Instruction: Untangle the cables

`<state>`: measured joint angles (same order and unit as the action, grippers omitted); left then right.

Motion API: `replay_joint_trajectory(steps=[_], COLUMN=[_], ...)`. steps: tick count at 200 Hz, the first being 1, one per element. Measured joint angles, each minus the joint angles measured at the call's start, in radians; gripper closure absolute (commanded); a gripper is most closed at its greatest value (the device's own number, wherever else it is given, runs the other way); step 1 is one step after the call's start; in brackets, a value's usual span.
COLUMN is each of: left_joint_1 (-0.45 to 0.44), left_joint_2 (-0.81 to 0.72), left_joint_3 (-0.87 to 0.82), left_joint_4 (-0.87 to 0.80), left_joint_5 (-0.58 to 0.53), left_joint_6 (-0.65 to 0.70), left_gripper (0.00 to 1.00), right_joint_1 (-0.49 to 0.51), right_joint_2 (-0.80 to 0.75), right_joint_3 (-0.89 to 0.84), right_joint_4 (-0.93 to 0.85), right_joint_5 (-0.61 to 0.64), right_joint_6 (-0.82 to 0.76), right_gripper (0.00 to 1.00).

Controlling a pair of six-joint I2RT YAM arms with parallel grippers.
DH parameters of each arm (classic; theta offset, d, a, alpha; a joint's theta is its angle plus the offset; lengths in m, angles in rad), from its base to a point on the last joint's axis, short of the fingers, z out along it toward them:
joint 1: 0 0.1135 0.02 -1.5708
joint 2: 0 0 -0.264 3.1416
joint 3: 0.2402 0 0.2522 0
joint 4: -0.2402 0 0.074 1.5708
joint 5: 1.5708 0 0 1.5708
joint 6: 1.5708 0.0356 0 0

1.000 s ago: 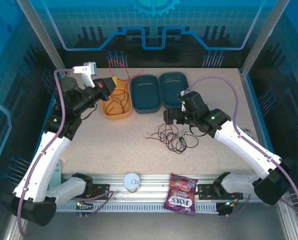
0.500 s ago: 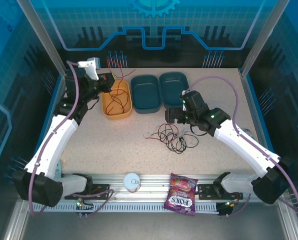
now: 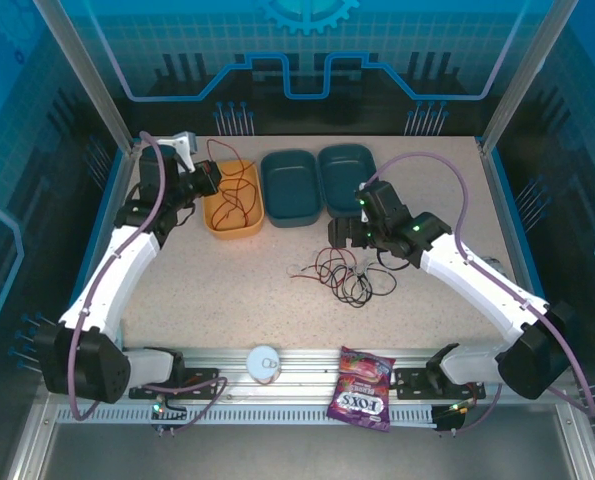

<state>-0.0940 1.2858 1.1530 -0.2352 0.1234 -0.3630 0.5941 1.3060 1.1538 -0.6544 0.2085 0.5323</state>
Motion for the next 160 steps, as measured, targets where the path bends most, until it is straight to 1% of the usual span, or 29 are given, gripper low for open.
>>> replay_joint_trajectory(steps=[40,72,105,129,160], left_joint_1=[0.0,0.0,0.0,0.001,0.001], left_joint_2=[0.08,0.142,0.223,0.277,0.326], left_joint_3=[0.0,-0.015,-0.018,-0.028,-0.029], left_joint_4=[-0.043,-0.048,-0.041,-0.014,-0.002], left_joint_5=[-0.04,-0.092,-0.146,-0.157,-0.189], left_joint_6=[0.004,-0.005,-0.086,-0.159,-0.213], left_gripper=[1.0,1.0,1.0,1.0,1.0], right_joint_1=[0.0,0.0,0.0,0.0,0.0], right_joint_2=[0.009,0.013,0.013,0.013,0.013], right_joint_3=[0.006,0.006,0.006,0.006,0.006], right_joint_4=[-0.013,-0.027,-0.038,-0.045,-0.048], right_joint_5=[-0.006,-0.006,-0.006,-0.006,-0.006], right_joint_6=[0.005,0.011,0.014,0.015,0.015], right_gripper=[0.0,0.0,0.0,0.0,0.0])
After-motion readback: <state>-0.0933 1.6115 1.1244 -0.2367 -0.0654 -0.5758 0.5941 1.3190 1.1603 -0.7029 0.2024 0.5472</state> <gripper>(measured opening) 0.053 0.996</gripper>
